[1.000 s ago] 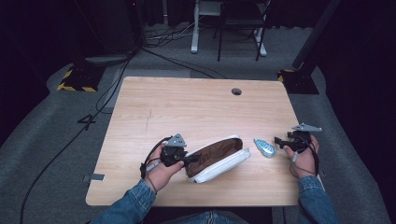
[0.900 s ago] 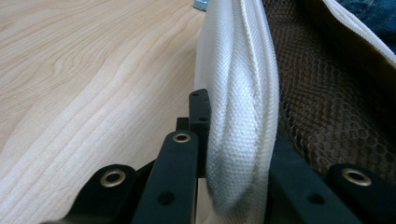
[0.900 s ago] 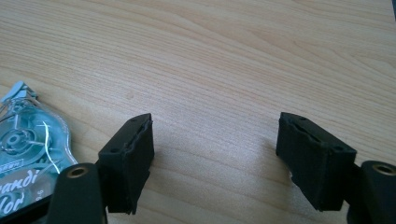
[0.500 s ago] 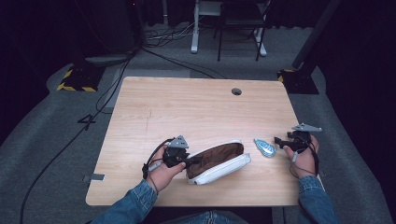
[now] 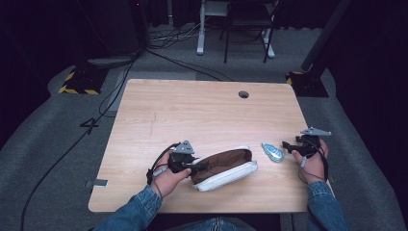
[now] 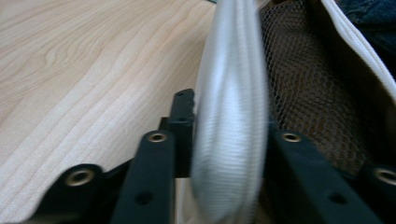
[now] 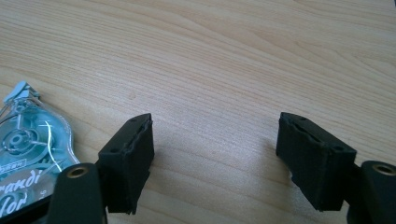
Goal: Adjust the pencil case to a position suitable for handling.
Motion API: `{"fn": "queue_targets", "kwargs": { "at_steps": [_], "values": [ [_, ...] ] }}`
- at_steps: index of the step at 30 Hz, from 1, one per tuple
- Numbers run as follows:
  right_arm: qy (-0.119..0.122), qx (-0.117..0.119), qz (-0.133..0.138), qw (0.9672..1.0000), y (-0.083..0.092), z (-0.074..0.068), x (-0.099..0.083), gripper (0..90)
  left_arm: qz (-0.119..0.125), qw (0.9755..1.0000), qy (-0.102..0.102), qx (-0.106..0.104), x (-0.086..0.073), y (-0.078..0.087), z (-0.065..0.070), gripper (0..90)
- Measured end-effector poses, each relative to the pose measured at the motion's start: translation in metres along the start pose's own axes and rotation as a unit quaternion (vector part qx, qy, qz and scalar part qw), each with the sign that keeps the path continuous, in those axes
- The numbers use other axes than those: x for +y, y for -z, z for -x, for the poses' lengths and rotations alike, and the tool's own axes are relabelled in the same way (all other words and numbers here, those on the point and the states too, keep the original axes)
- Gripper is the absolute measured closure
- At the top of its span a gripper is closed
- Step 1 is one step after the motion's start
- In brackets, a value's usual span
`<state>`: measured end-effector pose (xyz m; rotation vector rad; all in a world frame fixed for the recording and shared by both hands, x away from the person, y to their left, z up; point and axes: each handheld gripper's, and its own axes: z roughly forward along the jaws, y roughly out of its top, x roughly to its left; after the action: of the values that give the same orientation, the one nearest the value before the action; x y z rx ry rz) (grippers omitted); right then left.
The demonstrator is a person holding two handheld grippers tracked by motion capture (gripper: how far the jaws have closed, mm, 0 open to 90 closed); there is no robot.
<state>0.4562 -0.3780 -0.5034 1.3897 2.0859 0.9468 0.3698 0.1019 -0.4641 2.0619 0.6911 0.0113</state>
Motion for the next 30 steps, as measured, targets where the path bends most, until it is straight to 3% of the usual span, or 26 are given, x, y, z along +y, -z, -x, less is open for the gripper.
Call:
{"fn": "queue_targets", "kwargs": {
  "at_steps": [6, 10, 20, 30],
  "values": [
    [0.001, 0.001, 0.000, 1.0000, 0.000, 0.000, 0.000, 28.2, 0.021, 0.9993, -0.016, 0.025, 0.004, 0.005, 0.001, 48.2],
    [0.001, 0.000, 0.001, 1.0000, 0.000, 0.000, 0.000, 28.2, 0.027, 0.9988, -0.021, 0.035, 0.005, 0.008, 0.000, 41.4],
    [0.002, 0.001, 0.001, 1.0000, -0.001, -0.001, 0.000, 28.1, 0.046, 0.9972, -0.034, 0.048, 0.011, 0.023, 0.002, 36.7],
    [0.004, 0.002, 0.000, 1.0000, -0.001, 0.000, 0.001, 28.2, 0.074, 0.9945, -0.031, 0.066, 0.017, 0.045, -0.004, 34.4]
  ]
}}
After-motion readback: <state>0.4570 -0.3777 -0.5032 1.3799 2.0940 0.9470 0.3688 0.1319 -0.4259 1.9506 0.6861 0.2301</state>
